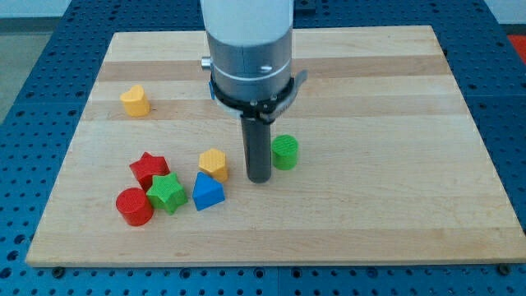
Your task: Push the hexagon below the heart
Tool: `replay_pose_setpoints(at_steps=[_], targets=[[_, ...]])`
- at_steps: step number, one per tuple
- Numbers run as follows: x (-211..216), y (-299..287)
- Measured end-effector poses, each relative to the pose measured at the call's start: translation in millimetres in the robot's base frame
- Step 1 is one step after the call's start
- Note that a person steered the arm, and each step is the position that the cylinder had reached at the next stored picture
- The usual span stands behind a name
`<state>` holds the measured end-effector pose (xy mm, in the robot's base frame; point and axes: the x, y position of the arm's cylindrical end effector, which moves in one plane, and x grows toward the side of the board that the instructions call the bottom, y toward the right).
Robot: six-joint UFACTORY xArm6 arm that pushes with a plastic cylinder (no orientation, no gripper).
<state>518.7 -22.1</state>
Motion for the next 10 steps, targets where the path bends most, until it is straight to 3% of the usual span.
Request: replay_pose_setpoints(at_steps=[2, 5, 9, 10], targets=[[6, -35], [-36, -100], [-89, -65], [-86, -87]])
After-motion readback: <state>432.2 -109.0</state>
